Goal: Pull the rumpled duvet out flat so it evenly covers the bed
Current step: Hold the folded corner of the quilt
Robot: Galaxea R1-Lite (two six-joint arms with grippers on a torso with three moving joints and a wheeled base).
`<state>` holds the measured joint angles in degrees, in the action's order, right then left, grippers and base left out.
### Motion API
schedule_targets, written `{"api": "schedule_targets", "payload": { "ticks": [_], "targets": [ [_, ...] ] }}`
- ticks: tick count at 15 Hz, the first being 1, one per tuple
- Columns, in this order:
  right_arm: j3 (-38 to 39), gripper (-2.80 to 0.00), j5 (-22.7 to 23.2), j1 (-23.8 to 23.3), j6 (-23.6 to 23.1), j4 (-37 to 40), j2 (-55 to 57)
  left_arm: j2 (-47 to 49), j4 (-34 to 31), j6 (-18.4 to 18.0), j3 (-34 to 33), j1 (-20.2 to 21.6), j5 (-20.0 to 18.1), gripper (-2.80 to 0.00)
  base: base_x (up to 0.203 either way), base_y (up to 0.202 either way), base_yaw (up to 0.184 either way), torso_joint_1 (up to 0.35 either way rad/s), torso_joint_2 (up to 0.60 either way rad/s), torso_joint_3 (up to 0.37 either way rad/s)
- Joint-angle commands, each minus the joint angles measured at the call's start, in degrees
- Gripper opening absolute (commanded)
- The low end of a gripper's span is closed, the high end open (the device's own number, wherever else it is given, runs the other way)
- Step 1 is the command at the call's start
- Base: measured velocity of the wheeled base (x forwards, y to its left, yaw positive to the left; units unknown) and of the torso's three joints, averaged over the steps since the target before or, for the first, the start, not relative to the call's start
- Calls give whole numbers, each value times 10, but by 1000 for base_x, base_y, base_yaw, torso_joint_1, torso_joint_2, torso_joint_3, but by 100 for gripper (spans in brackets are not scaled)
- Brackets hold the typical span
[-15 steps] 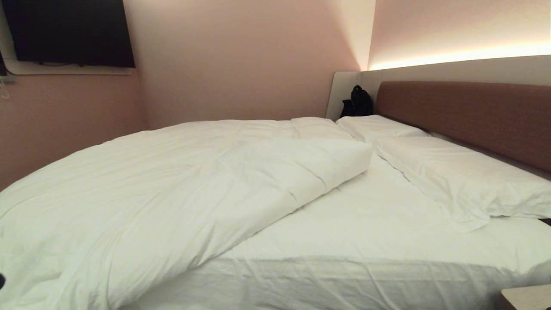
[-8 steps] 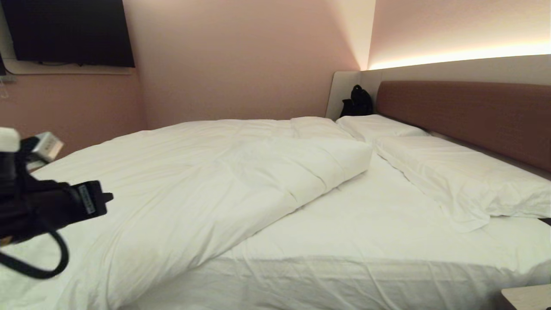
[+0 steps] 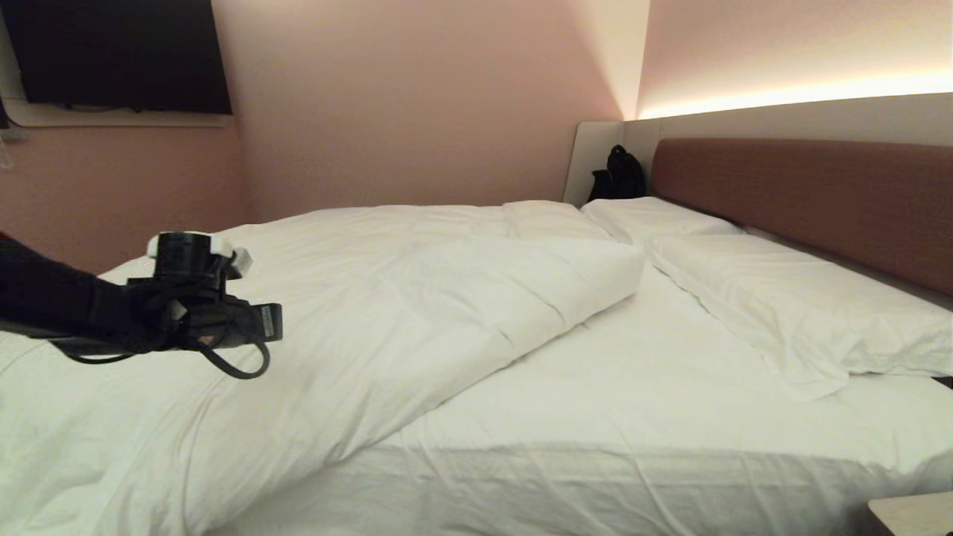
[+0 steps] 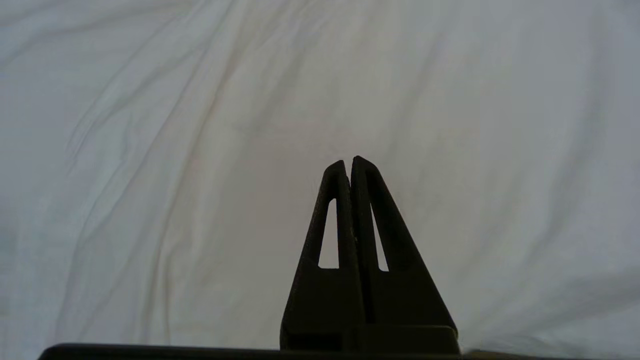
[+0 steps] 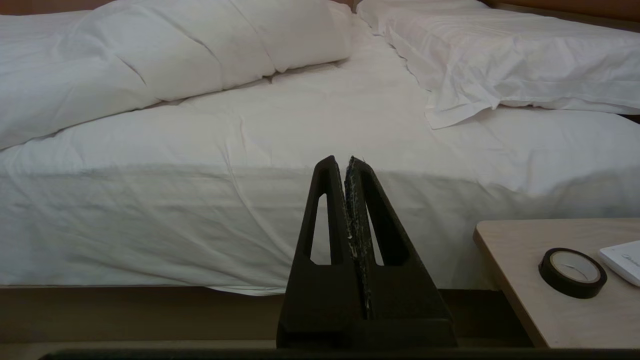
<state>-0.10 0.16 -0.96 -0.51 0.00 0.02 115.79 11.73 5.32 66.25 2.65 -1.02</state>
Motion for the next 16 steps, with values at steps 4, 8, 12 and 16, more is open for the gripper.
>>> {"api": "schedule_targets", "payload": {
  "ticks": [4,8,12,16],
  "targets": [
    [0,-280,0,0,0,0,0,106,-13,-36,65,1,15,-280,0,0,0,0,0,0],
    [0,-280,0,0,0,0,0,118,-11,-64,68,1,15,-280,0,0,0,0,0,0],
    [0,-280,0,0,0,0,0,127,-5,-74,79,0,8,0,0,0,0,0,0,0],
    [0,-280,0,0,0,0,0,134,-4,-76,97,0,-19,0,0,0,0,0,0,0]
  ]
}}
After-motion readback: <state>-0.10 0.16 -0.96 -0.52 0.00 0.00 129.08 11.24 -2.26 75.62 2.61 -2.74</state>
